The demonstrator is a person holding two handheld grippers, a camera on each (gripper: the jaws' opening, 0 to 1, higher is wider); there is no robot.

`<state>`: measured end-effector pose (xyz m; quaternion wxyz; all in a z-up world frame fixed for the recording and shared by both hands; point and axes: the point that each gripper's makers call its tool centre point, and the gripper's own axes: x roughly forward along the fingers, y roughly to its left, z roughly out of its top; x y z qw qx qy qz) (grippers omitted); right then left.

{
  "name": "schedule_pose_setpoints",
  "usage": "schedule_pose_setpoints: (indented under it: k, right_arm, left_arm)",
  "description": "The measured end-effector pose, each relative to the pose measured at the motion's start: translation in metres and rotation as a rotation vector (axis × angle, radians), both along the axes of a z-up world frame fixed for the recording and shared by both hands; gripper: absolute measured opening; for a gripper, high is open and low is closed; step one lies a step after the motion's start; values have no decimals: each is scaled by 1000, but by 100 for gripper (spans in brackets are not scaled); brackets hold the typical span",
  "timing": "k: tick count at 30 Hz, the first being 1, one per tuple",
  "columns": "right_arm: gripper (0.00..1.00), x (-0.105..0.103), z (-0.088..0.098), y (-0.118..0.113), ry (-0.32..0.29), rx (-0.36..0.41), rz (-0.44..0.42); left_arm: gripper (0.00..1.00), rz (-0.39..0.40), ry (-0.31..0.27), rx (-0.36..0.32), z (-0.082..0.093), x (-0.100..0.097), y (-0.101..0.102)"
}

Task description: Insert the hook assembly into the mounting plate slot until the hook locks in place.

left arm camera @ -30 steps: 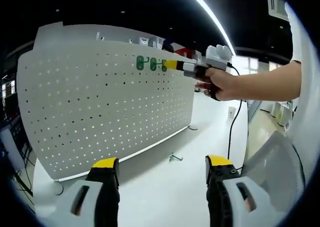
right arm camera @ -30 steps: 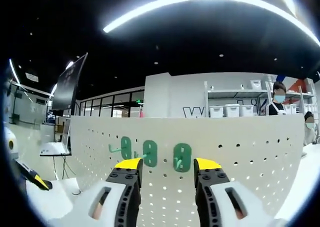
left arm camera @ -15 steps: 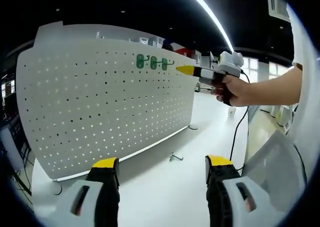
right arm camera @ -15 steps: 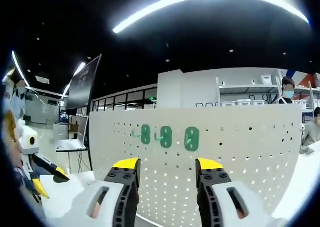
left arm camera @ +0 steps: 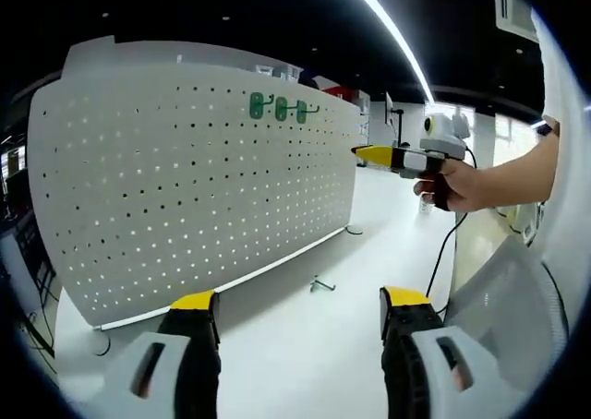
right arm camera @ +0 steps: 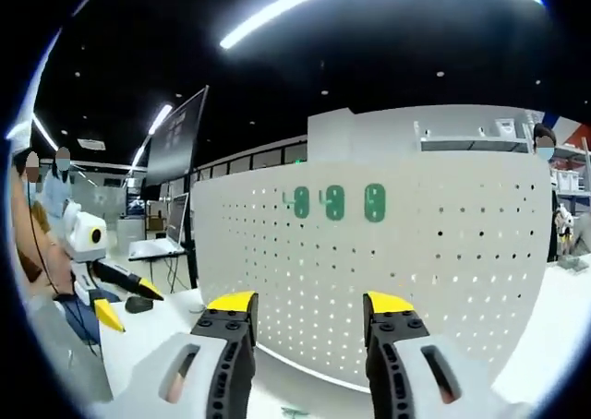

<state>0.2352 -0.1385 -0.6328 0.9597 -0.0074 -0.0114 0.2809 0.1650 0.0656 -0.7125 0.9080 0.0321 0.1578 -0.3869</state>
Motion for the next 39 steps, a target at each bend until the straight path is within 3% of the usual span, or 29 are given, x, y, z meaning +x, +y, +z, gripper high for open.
schedule_pose_setpoints:
  k: [21, 39]
  right_arm:
    - [45, -47, -51, -12, 122, -32, 36]
    - [48, -70, -77, -13, 200, -53, 70]
  left_arm:
    - [77, -32, 27, 26, -15, -4, -1]
    - [77, -49, 63, 36, -30, -8, -1]
